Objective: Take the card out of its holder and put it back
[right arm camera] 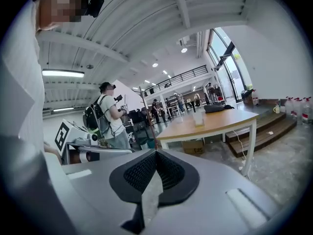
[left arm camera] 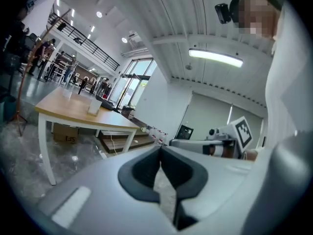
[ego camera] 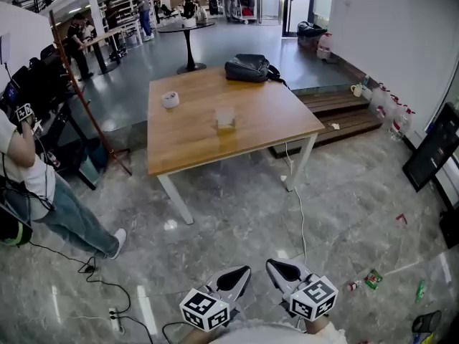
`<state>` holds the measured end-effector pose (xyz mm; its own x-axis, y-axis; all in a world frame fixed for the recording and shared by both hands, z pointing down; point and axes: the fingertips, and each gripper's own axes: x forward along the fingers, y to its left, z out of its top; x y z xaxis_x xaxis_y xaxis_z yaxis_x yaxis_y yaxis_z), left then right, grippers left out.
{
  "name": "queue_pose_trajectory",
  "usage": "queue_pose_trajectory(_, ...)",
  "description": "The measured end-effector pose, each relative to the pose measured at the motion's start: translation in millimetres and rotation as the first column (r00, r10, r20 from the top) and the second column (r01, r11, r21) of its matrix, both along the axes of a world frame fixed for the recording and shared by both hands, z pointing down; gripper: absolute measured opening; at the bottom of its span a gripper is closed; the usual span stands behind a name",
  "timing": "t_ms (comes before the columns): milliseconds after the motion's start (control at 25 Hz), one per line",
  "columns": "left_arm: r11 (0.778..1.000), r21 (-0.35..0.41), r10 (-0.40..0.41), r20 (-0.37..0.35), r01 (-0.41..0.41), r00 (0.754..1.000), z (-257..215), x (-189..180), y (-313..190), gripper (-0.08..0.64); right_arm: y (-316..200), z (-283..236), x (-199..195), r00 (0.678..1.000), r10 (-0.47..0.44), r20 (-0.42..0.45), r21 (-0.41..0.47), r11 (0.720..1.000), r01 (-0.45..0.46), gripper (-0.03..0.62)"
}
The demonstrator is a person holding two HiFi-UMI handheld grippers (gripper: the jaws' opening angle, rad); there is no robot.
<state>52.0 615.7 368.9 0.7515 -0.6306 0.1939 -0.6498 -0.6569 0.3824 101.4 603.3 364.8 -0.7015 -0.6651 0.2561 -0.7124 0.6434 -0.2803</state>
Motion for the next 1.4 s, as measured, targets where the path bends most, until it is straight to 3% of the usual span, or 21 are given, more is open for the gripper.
queue_pose_trajectory(320, 0.998, 0.029, 0.052, -0.012, -0.052, 0.999, -22, -34, -146, 0.008, -149, -20, -31, 0.997, 0.063, 0.033, 0.023, 0.998, -0.063, -0.002)
queue_pose_trajectory(520, 0.999, -0.002, 0.047, -0.044, -0.047, 0.998, -19, -52, -216, 0.008, -218, -16, -52, 0.998, 0.059, 0.02, 0.01, 0.998, -0.06, -0.002)
queue_pose_trajectory(680, 0.999, -0.011, 0.036, -0.027, -0.037, 0.999, -16, -60, -263, 0.008, -263, -12, -59, 0.998, 0.06, 0.025, -0.018, 0.998, -0.06, -0.002)
queue_pose_trajectory(1400, 0.992, -0.007, -0.128, -0.034, 0.128, 0.991, -16, -60, -534, 0.008, -526, -29, -46, 0.997, -0.077, 0.004, 0.052, 0.996, 0.077, -0.002)
